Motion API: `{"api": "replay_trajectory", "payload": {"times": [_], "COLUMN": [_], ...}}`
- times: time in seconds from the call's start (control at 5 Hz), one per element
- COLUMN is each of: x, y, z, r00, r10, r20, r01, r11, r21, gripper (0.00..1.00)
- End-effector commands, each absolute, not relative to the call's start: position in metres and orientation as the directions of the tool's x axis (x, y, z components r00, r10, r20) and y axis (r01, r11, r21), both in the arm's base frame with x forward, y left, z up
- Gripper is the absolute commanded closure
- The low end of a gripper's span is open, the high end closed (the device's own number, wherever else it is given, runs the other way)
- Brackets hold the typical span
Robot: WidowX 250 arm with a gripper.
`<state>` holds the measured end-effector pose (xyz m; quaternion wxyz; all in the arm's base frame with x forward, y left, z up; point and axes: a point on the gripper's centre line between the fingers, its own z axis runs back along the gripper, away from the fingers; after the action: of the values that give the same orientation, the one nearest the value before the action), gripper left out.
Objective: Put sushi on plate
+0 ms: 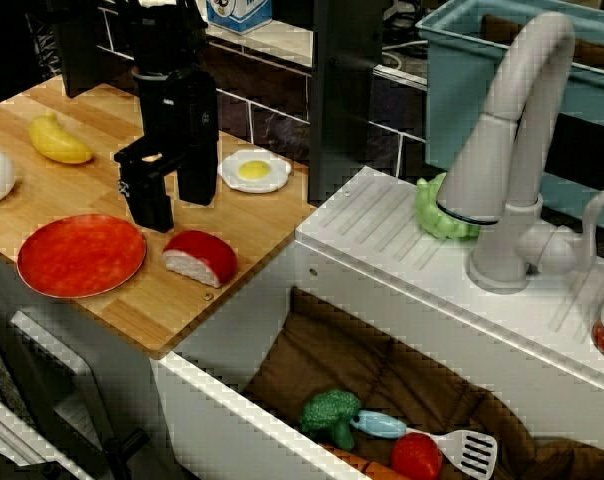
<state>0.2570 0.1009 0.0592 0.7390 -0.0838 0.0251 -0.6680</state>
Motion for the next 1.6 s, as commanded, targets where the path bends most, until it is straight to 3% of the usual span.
{"api": "replay_trajectory", "payload": {"times": [0.0,0.6,1.0,1.4], "x": [0.240,0.234,0.240,0.255], "y": [0.094,0.103,0.091,0.070], "z": [0.065,0.063,0.068,0.058], "r00": [0.033,0.078,0.102,0.094], "r10": [-0.998,-0.993,-0.990,-0.994], "r20": [0.045,0.092,0.101,0.059], "r01": [0.998,0.997,0.994,0.995], "r11": [0.030,0.076,0.097,0.092], "r21": [-0.052,-0.029,-0.056,-0.043], "gripper": [0.00,0.00,0.00,0.00]}}
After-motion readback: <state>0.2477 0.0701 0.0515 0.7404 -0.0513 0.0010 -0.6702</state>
